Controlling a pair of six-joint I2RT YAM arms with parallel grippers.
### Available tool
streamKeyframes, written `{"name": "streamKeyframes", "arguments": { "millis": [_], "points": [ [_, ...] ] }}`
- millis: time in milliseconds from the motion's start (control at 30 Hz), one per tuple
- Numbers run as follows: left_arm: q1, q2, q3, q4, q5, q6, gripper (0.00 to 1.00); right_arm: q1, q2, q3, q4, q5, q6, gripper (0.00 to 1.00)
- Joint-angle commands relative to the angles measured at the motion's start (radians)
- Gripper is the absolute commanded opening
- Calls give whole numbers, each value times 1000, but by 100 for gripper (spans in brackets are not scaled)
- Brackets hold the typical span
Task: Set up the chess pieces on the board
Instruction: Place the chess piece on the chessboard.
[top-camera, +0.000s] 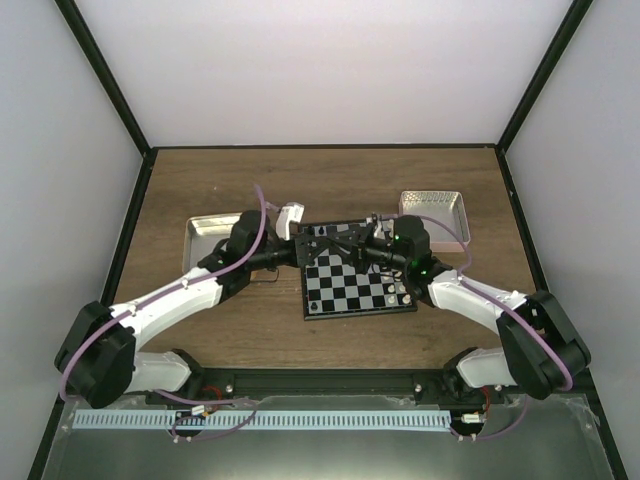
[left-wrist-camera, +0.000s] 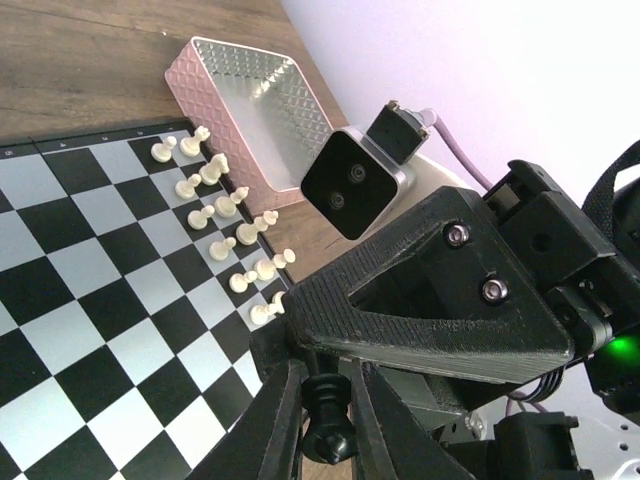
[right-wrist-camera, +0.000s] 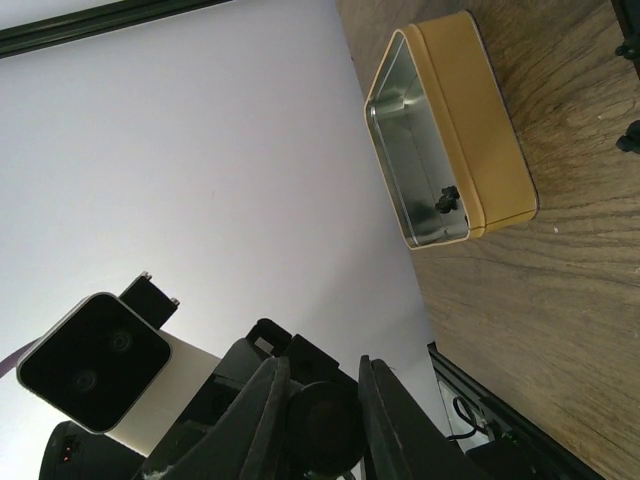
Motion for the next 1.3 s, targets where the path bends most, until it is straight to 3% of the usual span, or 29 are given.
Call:
{"name": "streamKeyframes", "arguments": {
  "millis": [0,133,267,400,600,867,1267],
  "points": [
    [-10,-3,5,22,-26,8,11,-5,0,44,4,13,-12,15],
    [-9,-7,40,-88,-69,49,8,-5,-22,57,-99,61,-96,28],
    [-9,-5,99,-293,-89,112,7,-5,-78,76,-244,167,-226,61],
    [-9,14,169,-534,-130,195,7,-5,-149,79,-398,321,-337,76],
    [-11,116,285,-807,-192,274,8,-5,-255,63,-585,543,-458,77],
    [-46,311,417,-974,-285,275,8,-5,-418,43,-761,812,-541,77],
    [-96,547,619,-1064,-411,244,9,-5,-468,15,-770,857,-553,77]
  ]
}}
